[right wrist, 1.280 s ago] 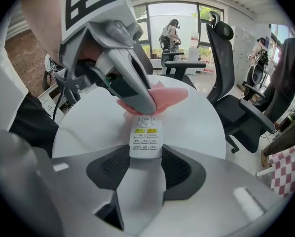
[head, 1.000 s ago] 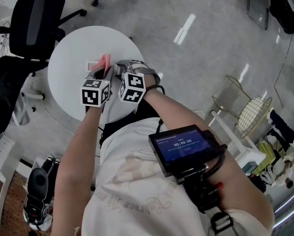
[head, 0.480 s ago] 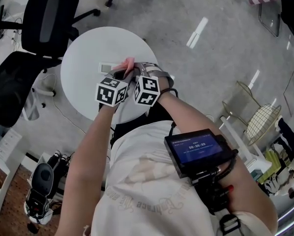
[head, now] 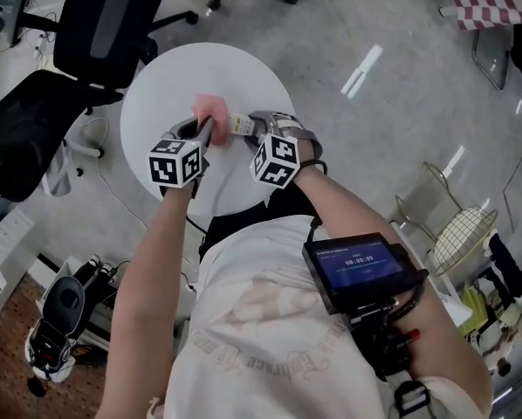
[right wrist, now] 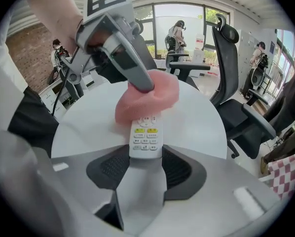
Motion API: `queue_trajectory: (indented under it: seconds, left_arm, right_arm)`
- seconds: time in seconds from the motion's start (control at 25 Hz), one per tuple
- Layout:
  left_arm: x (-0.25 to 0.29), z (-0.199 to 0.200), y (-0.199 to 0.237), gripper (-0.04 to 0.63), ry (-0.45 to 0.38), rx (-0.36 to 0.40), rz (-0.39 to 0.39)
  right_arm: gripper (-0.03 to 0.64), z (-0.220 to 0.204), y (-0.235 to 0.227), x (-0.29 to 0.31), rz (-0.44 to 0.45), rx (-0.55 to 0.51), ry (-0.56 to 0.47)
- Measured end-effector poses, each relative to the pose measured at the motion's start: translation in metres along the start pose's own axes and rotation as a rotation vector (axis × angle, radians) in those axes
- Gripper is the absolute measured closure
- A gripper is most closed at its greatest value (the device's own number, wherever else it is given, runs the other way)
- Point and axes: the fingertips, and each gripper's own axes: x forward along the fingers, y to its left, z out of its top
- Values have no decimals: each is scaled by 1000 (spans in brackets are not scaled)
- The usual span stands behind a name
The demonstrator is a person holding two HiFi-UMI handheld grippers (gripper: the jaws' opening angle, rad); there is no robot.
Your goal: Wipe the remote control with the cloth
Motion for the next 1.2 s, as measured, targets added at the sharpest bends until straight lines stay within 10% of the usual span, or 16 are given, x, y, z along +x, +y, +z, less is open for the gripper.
queue_trajectory:
  seconds: [0.84, 1.2]
  left_arm:
    - [-125, -84, -16, 569, -401, -453, 69]
    - [-143, -123, 5, 569, -400, -509, 65]
  right_arm:
    - [345, 24, -4, 15, 1, -203, 218]
    - [357, 30, 4, 30, 15, -174, 320]
